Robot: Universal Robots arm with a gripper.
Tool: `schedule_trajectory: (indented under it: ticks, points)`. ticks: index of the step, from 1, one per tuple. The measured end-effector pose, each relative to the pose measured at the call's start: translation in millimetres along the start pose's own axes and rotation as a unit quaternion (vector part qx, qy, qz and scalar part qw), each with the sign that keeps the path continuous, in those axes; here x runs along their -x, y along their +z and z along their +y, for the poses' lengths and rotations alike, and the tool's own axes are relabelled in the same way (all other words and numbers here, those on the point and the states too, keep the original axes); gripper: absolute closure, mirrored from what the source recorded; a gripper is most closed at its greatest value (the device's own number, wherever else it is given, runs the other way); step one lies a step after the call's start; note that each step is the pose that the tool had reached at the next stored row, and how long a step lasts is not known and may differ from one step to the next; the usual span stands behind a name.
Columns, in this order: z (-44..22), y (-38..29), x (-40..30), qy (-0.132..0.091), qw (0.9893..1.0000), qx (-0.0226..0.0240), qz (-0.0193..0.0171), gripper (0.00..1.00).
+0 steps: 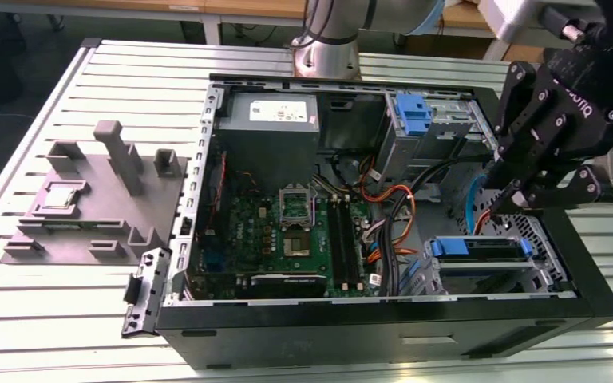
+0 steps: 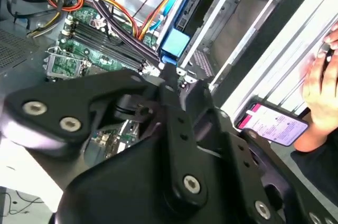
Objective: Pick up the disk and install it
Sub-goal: 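Insert the disk into the insertion slot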
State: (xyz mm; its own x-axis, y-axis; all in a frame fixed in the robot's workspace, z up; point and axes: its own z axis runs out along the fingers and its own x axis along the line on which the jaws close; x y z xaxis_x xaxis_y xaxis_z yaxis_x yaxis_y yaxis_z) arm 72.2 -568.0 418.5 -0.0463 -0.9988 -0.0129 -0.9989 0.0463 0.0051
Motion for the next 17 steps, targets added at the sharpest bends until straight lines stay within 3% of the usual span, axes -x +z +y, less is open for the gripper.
schedule_trajectory:
  ticks: [5,17]
  points:
    - [-0.1,9.1,-0.1,0.000,1.0000,0.0000,0.0000,0.88]
    - [-0.2,31.0,-0.4,0.000,1.0000,0.0000,0.0000,0.90]
